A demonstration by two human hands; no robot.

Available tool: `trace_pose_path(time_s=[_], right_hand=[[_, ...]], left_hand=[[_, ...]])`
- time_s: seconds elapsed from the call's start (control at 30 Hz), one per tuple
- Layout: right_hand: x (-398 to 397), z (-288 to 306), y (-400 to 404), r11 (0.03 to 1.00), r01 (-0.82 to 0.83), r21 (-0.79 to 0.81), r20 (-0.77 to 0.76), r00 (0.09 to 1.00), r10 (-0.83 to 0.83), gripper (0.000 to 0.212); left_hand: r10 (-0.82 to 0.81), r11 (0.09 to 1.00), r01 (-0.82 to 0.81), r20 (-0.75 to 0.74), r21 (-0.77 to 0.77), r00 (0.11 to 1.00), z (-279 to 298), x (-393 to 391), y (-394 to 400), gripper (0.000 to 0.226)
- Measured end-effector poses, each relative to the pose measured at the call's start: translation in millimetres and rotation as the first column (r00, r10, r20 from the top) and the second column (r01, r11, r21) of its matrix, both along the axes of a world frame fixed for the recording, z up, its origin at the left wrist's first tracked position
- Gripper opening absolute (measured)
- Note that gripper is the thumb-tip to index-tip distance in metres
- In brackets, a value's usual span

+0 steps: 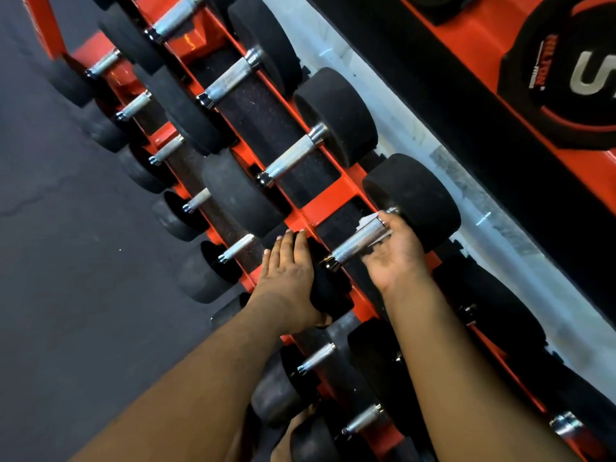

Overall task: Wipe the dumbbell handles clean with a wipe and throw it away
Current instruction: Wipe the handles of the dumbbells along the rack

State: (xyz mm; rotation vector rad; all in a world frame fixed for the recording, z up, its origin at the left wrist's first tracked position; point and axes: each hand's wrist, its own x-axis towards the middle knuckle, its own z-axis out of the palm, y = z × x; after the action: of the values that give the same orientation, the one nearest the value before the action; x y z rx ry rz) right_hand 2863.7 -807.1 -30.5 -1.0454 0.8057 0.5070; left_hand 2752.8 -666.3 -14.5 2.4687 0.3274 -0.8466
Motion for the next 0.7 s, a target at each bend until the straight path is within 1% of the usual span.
trace_pose_path(time_s=[0.03, 0.1, 0.23, 0.4, 0.47, 0.53, 0.57, 0.63, 0.7], right_hand=[[0, -1, -1, 0.999, -0.031, -0.008, 0.01, 0.999, 0.031, 0.017], [-4, -3, -6, 0.998, -0.056, 0.011, 0.015, 0.998, 0.056, 0.017], [-11, -2, -13, 0.999, 0.02, 0.046, 0.023, 1.0, -0.021, 0.024], [-11, -6, -3, 0.999, -0.033, 0.031, 0.004, 0.999, 0.033, 0.019], [-17, -8, -8, 0.998, -0.018, 0.058, 0.024, 1.0, 0.016, 0.022], [-24, -11, -12, 0.997, 0.004, 0.073, 0.038, 0.999, -0.007, 0.031], [-26, -12, -10, 0.997, 0.001, 0.074, 0.036, 0.999, -0.003, 0.031], [-28, -16, -4, 0.996, -0.06, 0.061, 0.001, 0.998, 0.06, 0.022], [-32, -18, 5, 0.991, -0.13, 0.025, -0.058, 0.99, 0.132, 0.022]], left_hand=[[0.0, 1.0, 0.0, 0.001, 0.0, 1.0, 1, -1, 0, 0.154], [-0.001, 1.0, 0.001, 0.003, 0.004, 1.0, 0, -1, 0, 0.153], [-0.004, 1.0, 0.004, 0.0, -0.001, 1.0, -2, -1, 1, 0.153], [0.002, 1.0, -0.002, -0.003, 0.0, 1.0, 0, -1, -1, 0.154], [0.001, 1.0, -0.001, -0.005, 0.002, 1.0, -1, -1, 0, 0.154], [-0.001, 1.0, 0.001, -0.002, 0.0, 1.0, -1, -1, 1, 0.154], [0.0, 1.0, 0.0, -0.003, -0.003, 1.0, -1, 0, 1, 0.153], [0.002, 1.0, -0.002, -0.005, -0.004, 1.0, 0, 0, 0, 0.153], [0.005, 1.0, -0.005, -0.003, 0.003, 1.0, 3, -1, -1, 0.153]])
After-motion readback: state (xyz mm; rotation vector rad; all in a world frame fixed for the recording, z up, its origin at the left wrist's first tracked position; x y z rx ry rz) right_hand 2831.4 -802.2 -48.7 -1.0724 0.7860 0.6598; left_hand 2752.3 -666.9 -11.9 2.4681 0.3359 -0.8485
